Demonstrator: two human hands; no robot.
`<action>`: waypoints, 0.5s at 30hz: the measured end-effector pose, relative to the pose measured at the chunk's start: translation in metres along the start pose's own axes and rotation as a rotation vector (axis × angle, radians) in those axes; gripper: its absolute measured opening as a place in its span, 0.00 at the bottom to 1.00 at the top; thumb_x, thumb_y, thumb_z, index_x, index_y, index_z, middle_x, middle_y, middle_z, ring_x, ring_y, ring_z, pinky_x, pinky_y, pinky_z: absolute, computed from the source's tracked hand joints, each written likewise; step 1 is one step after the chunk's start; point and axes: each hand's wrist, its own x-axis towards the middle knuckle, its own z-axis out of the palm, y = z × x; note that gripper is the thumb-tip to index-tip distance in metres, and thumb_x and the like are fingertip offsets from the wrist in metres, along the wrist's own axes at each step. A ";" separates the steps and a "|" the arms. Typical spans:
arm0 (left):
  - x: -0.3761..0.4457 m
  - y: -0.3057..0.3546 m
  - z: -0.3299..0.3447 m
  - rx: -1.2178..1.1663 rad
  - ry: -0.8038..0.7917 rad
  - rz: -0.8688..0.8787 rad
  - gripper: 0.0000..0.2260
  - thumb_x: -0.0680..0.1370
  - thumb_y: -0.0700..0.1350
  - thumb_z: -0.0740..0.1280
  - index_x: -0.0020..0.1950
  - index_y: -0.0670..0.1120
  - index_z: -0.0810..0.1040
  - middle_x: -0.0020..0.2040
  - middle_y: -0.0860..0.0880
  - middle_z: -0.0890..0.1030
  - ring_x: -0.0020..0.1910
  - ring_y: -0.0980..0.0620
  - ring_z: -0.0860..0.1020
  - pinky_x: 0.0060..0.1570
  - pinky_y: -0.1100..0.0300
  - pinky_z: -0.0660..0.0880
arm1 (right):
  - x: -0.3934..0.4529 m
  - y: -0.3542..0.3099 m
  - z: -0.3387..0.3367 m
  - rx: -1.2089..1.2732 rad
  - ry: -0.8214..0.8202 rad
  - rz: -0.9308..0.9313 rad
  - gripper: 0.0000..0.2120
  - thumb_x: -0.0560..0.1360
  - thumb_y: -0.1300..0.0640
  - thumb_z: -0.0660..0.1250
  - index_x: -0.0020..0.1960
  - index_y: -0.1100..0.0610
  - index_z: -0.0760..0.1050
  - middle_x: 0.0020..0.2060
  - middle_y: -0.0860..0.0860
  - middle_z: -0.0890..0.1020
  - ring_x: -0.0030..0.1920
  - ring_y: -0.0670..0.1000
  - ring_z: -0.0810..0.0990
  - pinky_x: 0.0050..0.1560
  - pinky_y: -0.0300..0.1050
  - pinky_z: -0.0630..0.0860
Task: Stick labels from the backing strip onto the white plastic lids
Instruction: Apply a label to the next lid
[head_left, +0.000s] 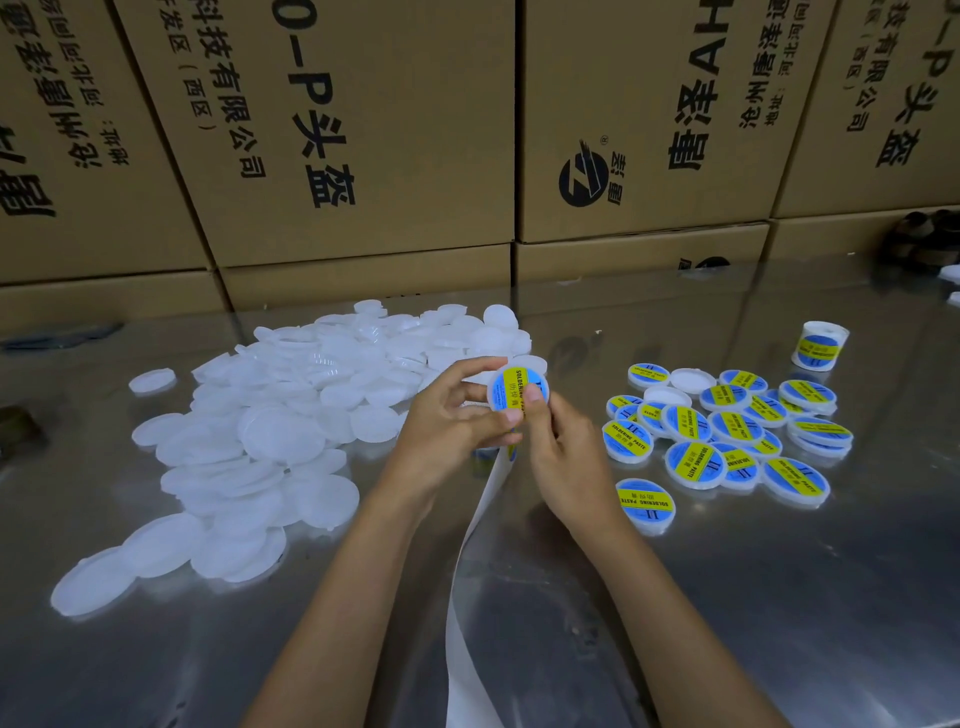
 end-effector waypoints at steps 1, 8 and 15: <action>0.000 0.000 0.001 0.009 -0.015 0.006 0.21 0.73 0.31 0.74 0.63 0.48 0.80 0.44 0.49 0.84 0.42 0.50 0.84 0.45 0.58 0.83 | 0.000 0.000 0.000 -0.002 0.007 0.004 0.21 0.83 0.45 0.55 0.35 0.52 0.68 0.24 0.43 0.72 0.29 0.46 0.69 0.37 0.56 0.70; -0.001 0.001 0.000 -0.023 0.083 0.006 0.16 0.73 0.34 0.76 0.58 0.46 0.83 0.43 0.45 0.86 0.42 0.45 0.86 0.42 0.59 0.83 | 0.003 0.000 0.001 0.014 0.031 -0.004 0.25 0.85 0.47 0.52 0.29 0.39 0.69 0.22 0.41 0.71 0.27 0.44 0.67 0.34 0.46 0.64; -0.002 -0.001 0.000 -0.053 0.128 -0.002 0.10 0.75 0.36 0.75 0.55 0.45 0.83 0.41 0.45 0.85 0.41 0.40 0.86 0.43 0.56 0.84 | 0.003 0.003 -0.002 -0.023 -0.008 0.018 0.27 0.72 0.28 0.60 0.33 0.51 0.69 0.24 0.42 0.71 0.28 0.45 0.68 0.32 0.43 0.65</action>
